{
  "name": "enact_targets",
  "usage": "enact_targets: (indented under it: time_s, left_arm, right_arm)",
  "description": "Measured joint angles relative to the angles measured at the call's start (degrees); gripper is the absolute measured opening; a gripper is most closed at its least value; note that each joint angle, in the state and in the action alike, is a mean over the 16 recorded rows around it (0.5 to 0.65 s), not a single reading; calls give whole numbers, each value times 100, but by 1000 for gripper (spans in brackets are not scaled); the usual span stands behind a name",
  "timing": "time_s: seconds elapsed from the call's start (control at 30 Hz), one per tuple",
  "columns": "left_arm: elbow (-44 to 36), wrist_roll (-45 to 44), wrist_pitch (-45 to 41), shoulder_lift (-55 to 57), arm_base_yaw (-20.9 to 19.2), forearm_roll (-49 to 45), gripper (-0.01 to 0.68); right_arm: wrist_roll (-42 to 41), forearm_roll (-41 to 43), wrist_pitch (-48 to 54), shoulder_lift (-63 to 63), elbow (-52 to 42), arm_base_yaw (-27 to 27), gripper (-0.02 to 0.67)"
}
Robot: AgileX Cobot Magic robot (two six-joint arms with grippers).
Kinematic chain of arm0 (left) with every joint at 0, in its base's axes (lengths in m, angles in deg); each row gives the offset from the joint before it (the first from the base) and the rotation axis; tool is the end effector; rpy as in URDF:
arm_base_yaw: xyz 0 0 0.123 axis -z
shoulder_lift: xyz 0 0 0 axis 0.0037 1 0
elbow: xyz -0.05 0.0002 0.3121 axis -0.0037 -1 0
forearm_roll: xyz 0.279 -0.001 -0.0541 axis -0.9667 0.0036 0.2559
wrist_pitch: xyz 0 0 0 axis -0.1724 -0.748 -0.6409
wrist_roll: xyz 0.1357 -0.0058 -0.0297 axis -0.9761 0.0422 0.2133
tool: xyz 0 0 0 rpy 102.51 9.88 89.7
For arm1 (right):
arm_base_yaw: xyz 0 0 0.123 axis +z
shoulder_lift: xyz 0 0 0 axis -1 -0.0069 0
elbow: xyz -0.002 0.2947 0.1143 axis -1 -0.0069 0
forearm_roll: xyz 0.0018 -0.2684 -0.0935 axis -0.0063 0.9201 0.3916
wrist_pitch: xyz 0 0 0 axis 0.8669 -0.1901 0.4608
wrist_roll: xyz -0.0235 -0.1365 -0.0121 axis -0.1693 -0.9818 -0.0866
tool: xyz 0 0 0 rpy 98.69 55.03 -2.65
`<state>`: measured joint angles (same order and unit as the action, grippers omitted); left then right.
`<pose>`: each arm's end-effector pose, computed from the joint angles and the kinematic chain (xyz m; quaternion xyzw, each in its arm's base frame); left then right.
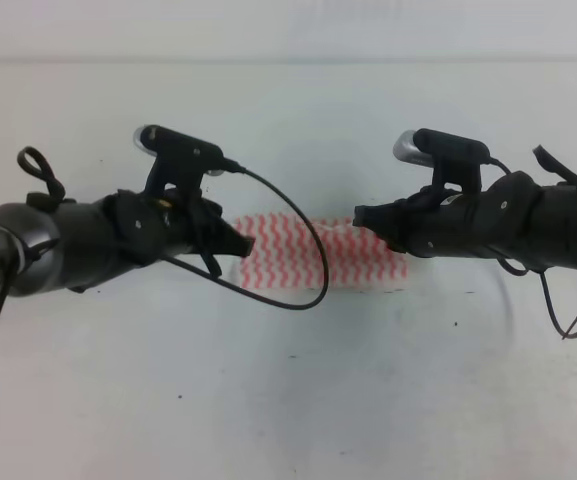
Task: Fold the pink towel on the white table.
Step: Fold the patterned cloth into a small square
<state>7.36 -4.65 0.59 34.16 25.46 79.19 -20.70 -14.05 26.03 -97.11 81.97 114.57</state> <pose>0.4236 -0.1971 0.1487 0.2366 0.8690 -0.0559 0.4310 0.4380 0.2141 0.1479 0.0298 0.9131 0.2151 0.3452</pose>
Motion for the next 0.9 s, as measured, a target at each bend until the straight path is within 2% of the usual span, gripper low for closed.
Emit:
enact_targets:
  time_s: [0.9]
  left_arm:
    - [192,53,67,0,100,8,-3]
  right_arm:
    - [-12,-53,3,-10,-1,-104,-17]
